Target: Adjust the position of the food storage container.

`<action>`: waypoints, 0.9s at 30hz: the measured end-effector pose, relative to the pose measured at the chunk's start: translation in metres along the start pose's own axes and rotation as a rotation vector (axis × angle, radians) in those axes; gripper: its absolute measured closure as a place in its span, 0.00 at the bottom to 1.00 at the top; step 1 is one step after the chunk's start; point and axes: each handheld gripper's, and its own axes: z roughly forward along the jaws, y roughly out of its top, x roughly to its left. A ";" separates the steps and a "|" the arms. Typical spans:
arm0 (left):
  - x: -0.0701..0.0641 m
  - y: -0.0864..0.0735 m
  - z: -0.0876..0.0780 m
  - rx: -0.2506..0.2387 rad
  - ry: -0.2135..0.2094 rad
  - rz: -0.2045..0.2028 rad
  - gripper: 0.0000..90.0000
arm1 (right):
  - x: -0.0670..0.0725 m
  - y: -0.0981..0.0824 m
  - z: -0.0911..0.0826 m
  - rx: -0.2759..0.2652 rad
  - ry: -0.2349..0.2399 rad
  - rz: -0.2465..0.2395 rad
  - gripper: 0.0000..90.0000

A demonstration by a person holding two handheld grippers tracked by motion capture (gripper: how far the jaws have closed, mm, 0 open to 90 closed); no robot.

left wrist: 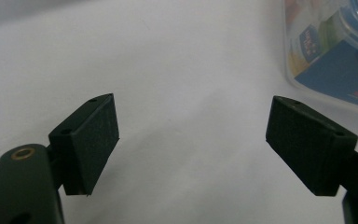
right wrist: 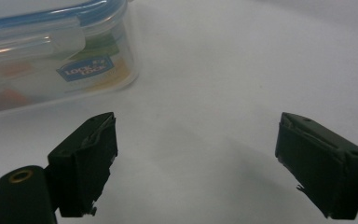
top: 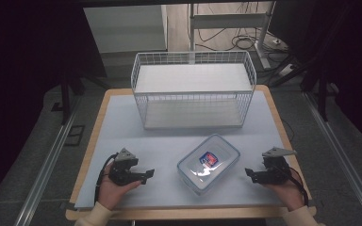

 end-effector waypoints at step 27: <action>0.001 -0.002 0.000 0.011 0.008 -0.003 0.19 | 0.048 0.025 -0.018 0.194 0.243 -0.323 0.90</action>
